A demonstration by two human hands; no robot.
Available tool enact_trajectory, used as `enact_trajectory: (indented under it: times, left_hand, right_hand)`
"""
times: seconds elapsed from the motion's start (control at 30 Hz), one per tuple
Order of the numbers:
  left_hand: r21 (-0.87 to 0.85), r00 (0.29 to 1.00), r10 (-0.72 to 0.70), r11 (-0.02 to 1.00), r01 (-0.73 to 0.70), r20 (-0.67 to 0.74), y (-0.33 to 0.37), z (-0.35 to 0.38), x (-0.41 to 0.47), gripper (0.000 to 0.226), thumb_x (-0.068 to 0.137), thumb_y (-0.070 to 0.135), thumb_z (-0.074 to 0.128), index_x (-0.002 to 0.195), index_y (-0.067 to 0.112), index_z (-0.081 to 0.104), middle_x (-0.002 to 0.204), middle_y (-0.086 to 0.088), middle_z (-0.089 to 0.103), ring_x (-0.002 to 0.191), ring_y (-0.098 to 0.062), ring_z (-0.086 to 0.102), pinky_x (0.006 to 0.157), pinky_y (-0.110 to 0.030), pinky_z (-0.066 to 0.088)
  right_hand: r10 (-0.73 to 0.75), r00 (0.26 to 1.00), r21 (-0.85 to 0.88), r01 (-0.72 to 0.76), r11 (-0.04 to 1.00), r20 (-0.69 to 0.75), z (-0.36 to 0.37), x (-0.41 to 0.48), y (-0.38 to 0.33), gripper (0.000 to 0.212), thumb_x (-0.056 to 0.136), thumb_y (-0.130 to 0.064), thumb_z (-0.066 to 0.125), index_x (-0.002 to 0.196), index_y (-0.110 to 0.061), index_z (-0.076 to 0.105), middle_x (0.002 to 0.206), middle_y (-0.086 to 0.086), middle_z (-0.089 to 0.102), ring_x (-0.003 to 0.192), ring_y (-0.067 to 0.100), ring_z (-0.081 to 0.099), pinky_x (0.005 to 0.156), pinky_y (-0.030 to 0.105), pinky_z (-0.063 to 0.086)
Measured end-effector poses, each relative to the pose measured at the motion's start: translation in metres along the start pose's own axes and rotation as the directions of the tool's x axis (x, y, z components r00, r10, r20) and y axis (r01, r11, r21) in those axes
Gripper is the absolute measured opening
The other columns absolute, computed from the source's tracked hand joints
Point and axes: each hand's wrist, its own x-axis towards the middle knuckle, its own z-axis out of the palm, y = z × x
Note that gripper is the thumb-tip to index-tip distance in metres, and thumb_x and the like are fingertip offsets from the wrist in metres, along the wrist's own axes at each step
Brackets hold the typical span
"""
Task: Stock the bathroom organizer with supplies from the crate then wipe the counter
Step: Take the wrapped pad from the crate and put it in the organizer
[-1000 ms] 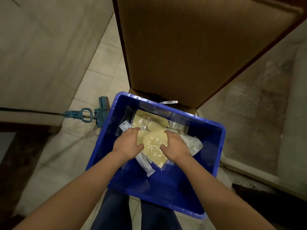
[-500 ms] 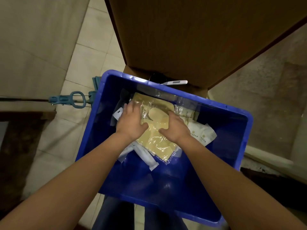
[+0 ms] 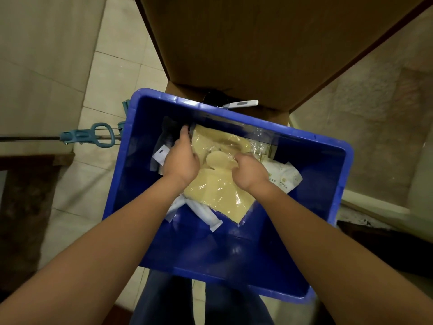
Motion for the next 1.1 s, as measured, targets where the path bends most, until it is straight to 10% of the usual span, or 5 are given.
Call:
enact_trajectory:
  times: [0.77, 1.1]
  left_hand:
    - [-0.034, 0.965, 0.258, 0.965, -0.260, -0.040, 0.048, -0.047, -0.076, 0.039, 0.093, 0.010, 0.056, 0.129, 0.024, 0.054, 0.126, 0.000, 0.056, 0.100, -0.017, 0.060, 0.077, -0.028, 0.048]
    - [-0.073, 0.877, 0.445, 0.895, -0.439, 0.182, 0.069, -0.061, -0.117, 0.022, 0.091, 0.019, 0.062, 0.107, 0.029, 0.072, 0.106, 0.010, 0.059, 0.093, -0.008, 0.058, 0.084, -0.032, 0.053]
  right_hand:
    - [0.270, 0.962, 0.375, -0.265, 0.888, 0.040, -0.067, -0.095, 0.013, 0.038, 0.092, -0.005, 0.044, 0.126, -0.010, 0.058, 0.122, 0.015, 0.058, 0.112, 0.031, 0.053, 0.088, 0.032, 0.045]
    - [0.342, 0.888, 0.887, -0.398, 0.234, 0.308, -0.088, -0.139, 0.012, 0.029, 0.097, -0.005, 0.043, 0.122, -0.004, 0.056, 0.115, 0.017, 0.066, 0.099, 0.029, 0.066, 0.076, 0.040, 0.057]
